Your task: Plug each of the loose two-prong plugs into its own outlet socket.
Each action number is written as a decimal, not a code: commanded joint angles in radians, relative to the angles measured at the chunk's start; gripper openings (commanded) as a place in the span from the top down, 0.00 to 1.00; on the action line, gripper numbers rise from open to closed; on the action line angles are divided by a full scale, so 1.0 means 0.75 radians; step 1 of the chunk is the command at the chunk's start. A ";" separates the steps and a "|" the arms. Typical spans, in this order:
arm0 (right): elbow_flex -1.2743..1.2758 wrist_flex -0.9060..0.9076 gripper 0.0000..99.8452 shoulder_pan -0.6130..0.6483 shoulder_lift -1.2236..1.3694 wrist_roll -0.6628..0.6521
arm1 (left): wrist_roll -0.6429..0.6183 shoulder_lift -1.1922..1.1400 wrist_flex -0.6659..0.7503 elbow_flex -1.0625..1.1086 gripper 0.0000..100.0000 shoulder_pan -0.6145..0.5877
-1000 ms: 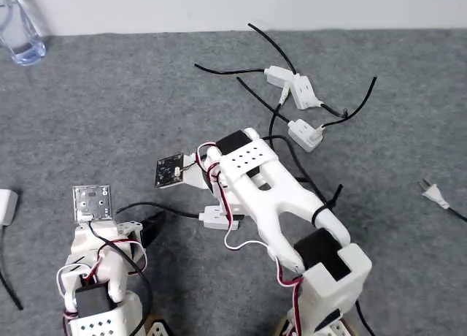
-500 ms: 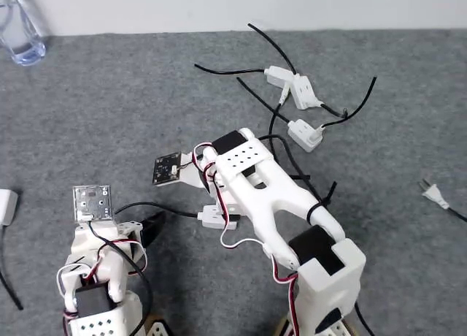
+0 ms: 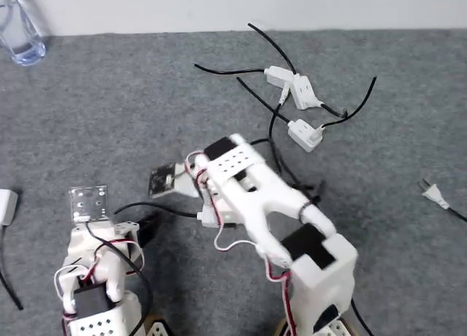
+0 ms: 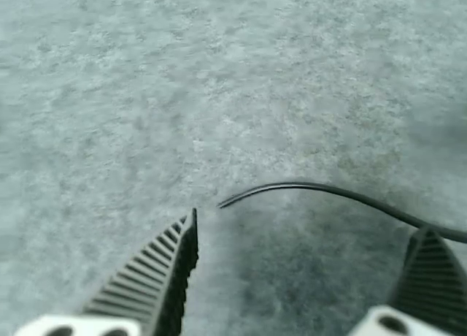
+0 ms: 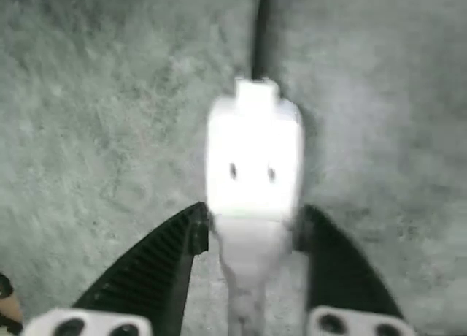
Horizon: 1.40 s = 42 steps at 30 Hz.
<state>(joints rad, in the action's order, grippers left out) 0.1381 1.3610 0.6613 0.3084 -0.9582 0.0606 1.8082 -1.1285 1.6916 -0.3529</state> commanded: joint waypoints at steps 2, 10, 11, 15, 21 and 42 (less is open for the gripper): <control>-0.047 -0.011 0.78 0.032 -0.083 0.082 | -0.014 0.020 0.074 -0.015 0.58 -0.139; -0.047 -0.054 0.78 0.062 0.001 0.096 | -0.035 0.020 0.078 -0.015 0.58 -0.153; -0.047 -0.069 0.78 0.060 0.019 0.096 | -0.035 0.020 0.078 -0.015 0.58 -0.153; -0.047 -0.114 0.79 0.058 0.114 0.098 | -0.035 0.020 0.092 -0.013 0.58 -0.155; -0.047 -0.154 0.98 0.056 0.175 0.113 | -0.035 0.020 0.094 -0.013 0.58 -0.151; -0.088 0.287 0.99 -0.283 -0.924 0.002 | -0.035 0.014 0.084 -0.013 0.58 -0.149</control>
<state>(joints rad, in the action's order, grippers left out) 0.1243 1.5727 0.5524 -0.2593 -0.9030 0.0437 1.8082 -1.0886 1.6916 -0.4634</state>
